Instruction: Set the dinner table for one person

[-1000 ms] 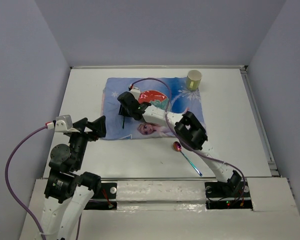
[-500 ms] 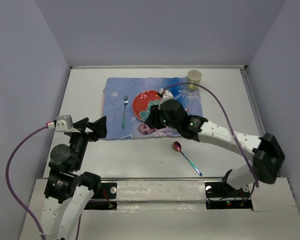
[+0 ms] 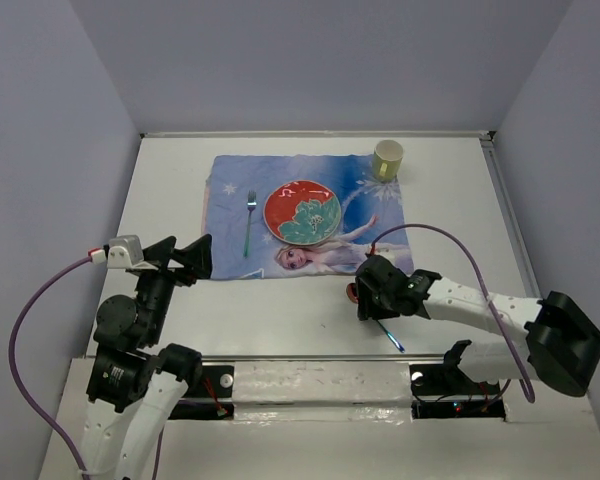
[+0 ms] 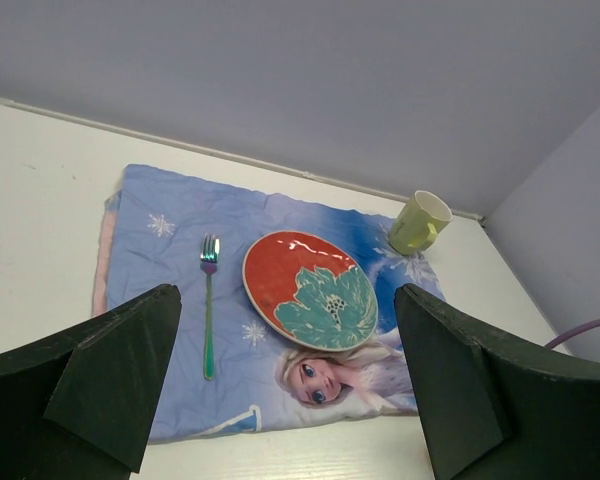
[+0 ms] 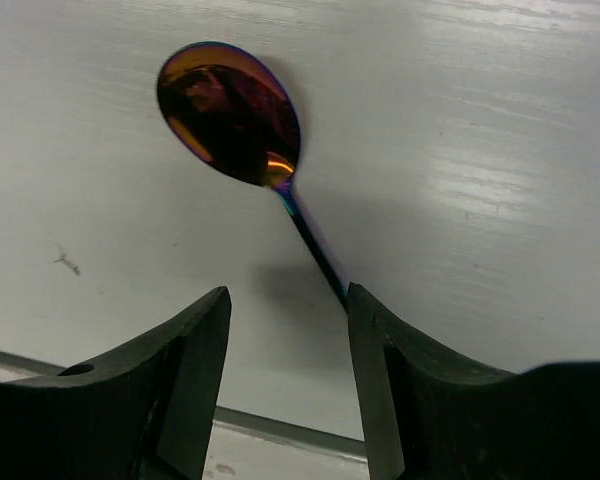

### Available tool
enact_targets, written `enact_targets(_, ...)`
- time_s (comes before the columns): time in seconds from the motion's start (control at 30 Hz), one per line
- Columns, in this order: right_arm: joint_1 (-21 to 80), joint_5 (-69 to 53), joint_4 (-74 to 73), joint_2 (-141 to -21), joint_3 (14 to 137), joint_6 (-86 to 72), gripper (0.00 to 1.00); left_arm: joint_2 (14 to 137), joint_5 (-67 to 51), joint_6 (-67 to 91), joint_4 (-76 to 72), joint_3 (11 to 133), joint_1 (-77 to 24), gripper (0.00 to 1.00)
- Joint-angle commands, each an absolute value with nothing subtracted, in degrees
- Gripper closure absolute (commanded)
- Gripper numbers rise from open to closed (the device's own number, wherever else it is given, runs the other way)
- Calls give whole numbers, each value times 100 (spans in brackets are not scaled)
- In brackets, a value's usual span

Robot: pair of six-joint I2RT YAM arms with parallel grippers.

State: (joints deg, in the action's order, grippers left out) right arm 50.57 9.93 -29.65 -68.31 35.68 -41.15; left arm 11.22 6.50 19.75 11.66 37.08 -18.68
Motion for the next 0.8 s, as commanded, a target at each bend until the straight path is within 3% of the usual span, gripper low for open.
enact_targets(0.0,4835,1318,-3041,-7286,3876,-3973,46,1169,571,1846,888,3718,-1890,1)
enact_targets(0.3,4720,1266,-2997,-7768,3990,-3771,55,1204,545,1846,879,3718,-1890,1)
enact_targets(0.53,4720,923,-2892,-7875,4025,-3665,74,1187,527,1846,870,3709,-1881,1)
enact_targets(0.67,4720,747,-2988,-7717,4069,-3647,100,1169,519,1854,870,3709,-1890,1)
enact_targets(0.77,4720,756,-3111,-7419,4227,-3604,100,1160,510,1854,861,3709,-1890,1)
